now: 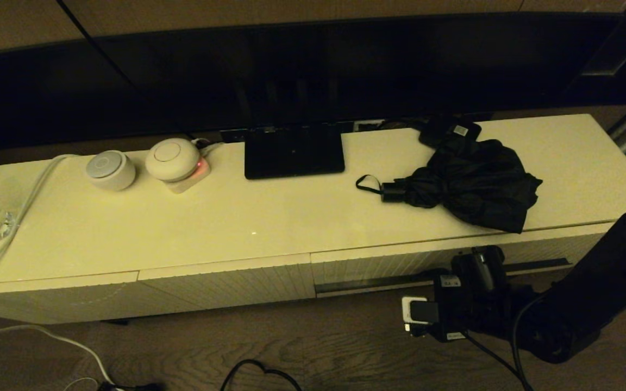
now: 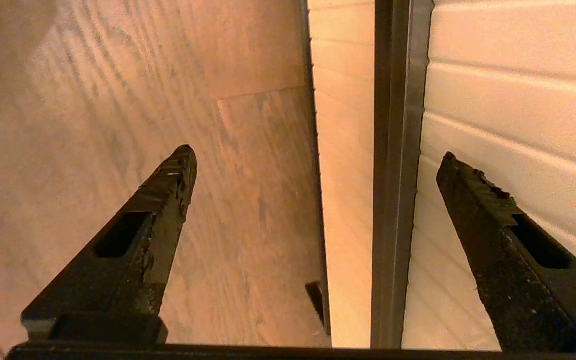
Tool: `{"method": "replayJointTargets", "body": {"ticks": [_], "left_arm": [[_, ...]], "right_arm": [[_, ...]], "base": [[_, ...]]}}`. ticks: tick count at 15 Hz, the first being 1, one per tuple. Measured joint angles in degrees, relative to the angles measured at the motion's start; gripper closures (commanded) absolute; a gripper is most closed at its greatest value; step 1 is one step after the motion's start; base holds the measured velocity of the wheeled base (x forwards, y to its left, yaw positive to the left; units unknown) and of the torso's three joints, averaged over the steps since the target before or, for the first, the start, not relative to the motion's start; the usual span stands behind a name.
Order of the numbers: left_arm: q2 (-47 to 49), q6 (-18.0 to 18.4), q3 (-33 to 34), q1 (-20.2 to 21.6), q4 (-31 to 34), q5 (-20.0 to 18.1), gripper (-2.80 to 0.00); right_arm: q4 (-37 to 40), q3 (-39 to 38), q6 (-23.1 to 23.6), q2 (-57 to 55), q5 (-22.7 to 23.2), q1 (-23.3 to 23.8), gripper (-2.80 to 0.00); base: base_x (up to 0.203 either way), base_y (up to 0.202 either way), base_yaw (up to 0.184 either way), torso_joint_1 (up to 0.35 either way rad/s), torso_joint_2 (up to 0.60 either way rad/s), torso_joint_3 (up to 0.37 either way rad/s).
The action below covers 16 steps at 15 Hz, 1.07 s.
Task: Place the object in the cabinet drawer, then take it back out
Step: Open the drawer
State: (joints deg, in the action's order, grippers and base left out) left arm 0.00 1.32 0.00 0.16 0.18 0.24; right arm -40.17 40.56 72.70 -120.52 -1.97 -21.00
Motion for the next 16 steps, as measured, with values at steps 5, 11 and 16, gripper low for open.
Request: {"method": "replayJointTargets", "body": {"ticks": [5,11,16], "left_arm": [[0.0,0.0,0.0,0.0,0.0,0.0,0.0],[0.0,0.0,0.0,0.0,0.0,0.0,0.0],[0.0,0.0,0.0,0.0,0.0,0.0,0.0]], "right_arm": [[-3.4,1.3,0.1,-3.5,-0.1,0.4,-2.8],[-4.6,1.5,0.1,-6.4,-0.3,0.6,-2.8],[-4.7,-0.5,0.1,-6.8,-0.3,0.6,-2.8]], "base": [[0.0,0.0,0.0,0.0,0.0,0.0],[0.0,0.0,0.0,0.0,0.0,0.0],[0.0,0.0,0.0,0.0,0.0,0.0]]}}
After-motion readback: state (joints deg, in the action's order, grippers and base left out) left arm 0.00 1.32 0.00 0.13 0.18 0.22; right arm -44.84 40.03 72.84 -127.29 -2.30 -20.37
